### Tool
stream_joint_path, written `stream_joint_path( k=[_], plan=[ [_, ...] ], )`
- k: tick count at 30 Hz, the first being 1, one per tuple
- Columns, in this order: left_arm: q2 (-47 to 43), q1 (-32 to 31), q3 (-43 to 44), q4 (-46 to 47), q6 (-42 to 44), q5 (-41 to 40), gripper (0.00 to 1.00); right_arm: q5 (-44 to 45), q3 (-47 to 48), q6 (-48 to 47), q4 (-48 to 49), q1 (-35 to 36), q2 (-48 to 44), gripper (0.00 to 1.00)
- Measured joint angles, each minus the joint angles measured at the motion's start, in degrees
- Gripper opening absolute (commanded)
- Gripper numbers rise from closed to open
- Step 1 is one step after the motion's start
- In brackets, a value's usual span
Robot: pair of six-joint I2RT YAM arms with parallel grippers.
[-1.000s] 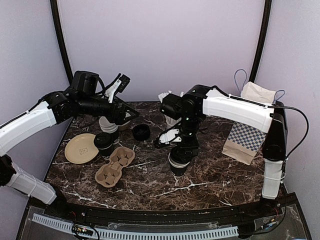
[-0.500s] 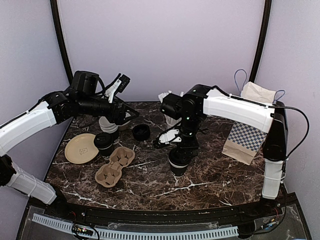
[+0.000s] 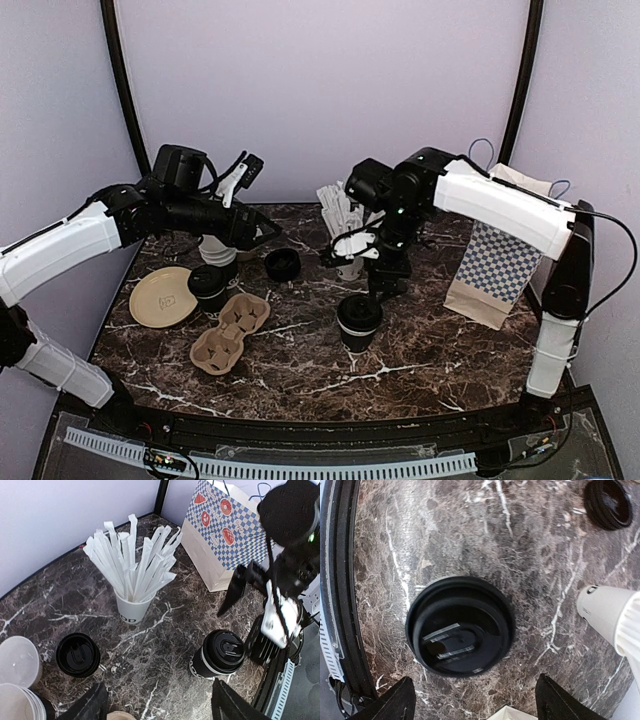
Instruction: Pack the takeout coffee
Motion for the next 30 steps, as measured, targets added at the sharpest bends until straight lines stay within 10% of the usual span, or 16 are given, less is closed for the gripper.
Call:
stream_joint_path(
  k=[30],
  plan=[
    [19.26, -9.79, -6.34, 9.90, -30.08, 15.04, 0.66, -24.02, -29.42, 25.42, 28.74, -17.25, -11.63, 0.53]
  ],
)
